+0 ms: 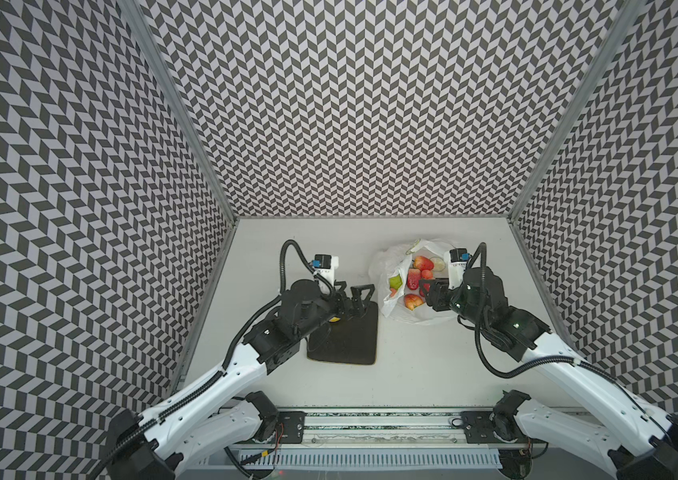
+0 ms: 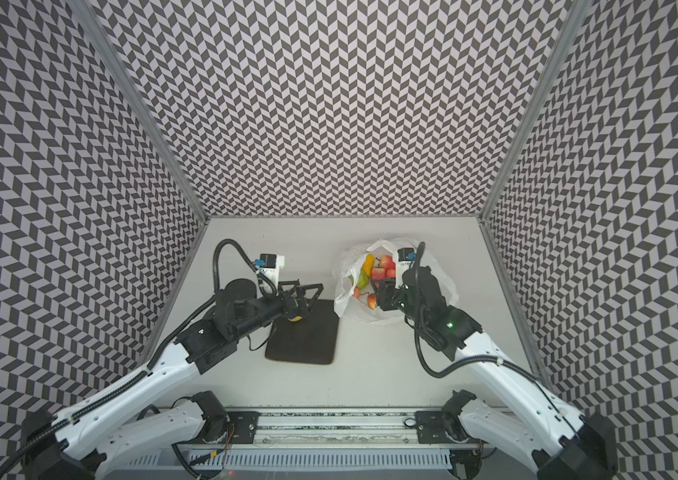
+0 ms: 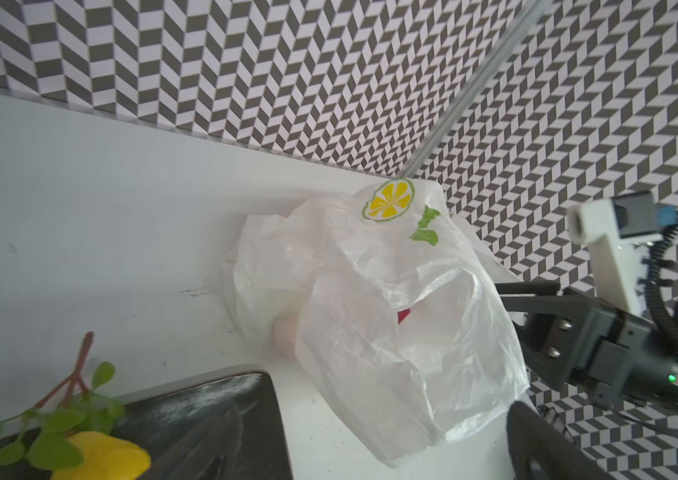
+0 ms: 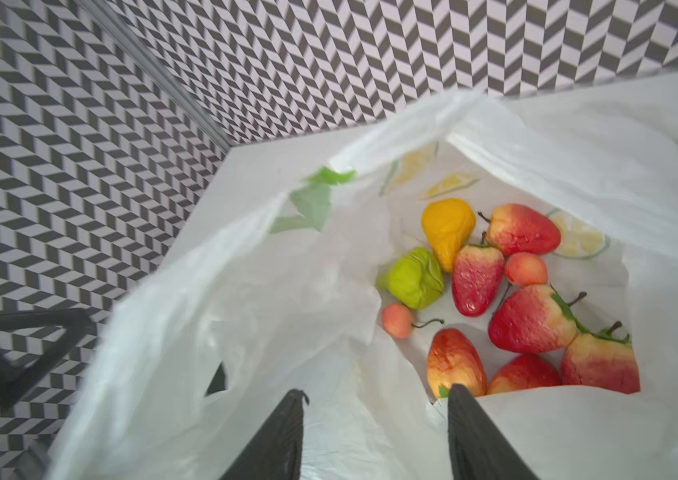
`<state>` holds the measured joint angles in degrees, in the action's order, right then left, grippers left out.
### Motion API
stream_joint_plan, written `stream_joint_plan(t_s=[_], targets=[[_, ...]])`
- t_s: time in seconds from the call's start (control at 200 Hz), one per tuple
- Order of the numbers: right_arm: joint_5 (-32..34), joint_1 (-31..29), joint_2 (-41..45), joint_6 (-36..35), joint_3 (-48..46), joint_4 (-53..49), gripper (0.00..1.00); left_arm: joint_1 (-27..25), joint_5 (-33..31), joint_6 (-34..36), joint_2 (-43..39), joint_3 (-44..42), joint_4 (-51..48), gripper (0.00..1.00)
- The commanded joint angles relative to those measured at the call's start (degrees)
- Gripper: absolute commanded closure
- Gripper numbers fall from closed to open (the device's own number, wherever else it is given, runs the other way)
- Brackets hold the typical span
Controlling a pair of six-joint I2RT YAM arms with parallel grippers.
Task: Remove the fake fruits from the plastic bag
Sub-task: 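Return the right gripper into the bag while the left gripper regrasps the bag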
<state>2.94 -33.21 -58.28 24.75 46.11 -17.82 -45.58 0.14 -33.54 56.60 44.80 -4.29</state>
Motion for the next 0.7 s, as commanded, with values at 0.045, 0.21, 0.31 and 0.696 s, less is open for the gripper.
stream_joint_plan(t_s=[0.045, 0.21, 0.31, 0.696], targets=[[0.90, 1.74, -3.49, 2.87, -1.38, 5.52, 0.47, -5.86, -4.90, 3.84, 4.50, 4.51, 1.75, 0.00], [-0.55, 3.87, -6.29, 4.00, -3.34, 8.45, 0.47, -9.51, -4.95, 6.23, 9.95, 7.70, -0.03, 0.00], [-1.50, 4.34, -7.11, 4.16, -4.23, 9.63, 0.47, -10.05, -4.46, 8.00, 13.15, 9.87, -2.18, 0.00], [-2.12, 6.10, -8.04, 5.39, -10.13, 13.33, 0.46, -6.63, -8.96, 5.88, 19.47, 10.26, 0.44, 0.51]])
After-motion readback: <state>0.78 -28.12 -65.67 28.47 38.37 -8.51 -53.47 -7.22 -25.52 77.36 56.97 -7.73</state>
